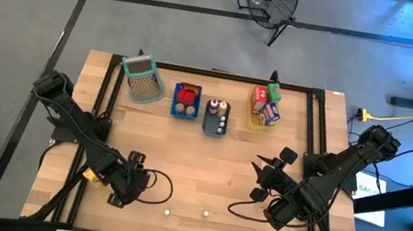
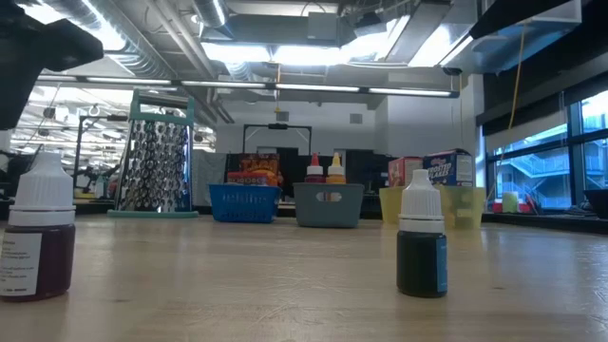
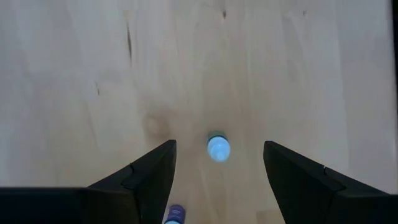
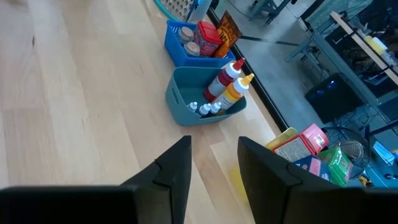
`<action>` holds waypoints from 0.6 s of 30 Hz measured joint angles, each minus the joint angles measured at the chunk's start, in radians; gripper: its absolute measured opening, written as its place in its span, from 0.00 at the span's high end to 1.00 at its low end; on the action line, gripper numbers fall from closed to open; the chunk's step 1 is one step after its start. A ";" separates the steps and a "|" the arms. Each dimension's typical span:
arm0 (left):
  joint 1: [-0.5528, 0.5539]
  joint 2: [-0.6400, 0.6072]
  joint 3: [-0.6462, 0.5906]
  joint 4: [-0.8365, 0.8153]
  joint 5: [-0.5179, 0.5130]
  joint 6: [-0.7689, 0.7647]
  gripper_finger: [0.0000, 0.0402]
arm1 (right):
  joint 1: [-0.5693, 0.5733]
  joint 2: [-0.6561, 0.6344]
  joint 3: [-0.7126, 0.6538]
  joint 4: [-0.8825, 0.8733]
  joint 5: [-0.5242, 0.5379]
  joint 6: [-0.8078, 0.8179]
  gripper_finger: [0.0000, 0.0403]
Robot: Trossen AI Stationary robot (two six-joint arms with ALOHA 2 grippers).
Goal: Pick & Place Kitchen Items
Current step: Put the small black food coloring bottle into the dark green bin
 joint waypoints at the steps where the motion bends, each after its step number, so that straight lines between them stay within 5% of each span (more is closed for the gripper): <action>1: 0.000 0.000 -0.006 0.001 -0.001 0.000 0.41 | 0.000 0.000 0.000 0.000 -0.004 0.000 0.67; 18: -0.002 0.023 -0.047 0.031 0.004 0.006 0.41 | 0.000 0.000 0.000 0.020 -0.005 -0.015 0.67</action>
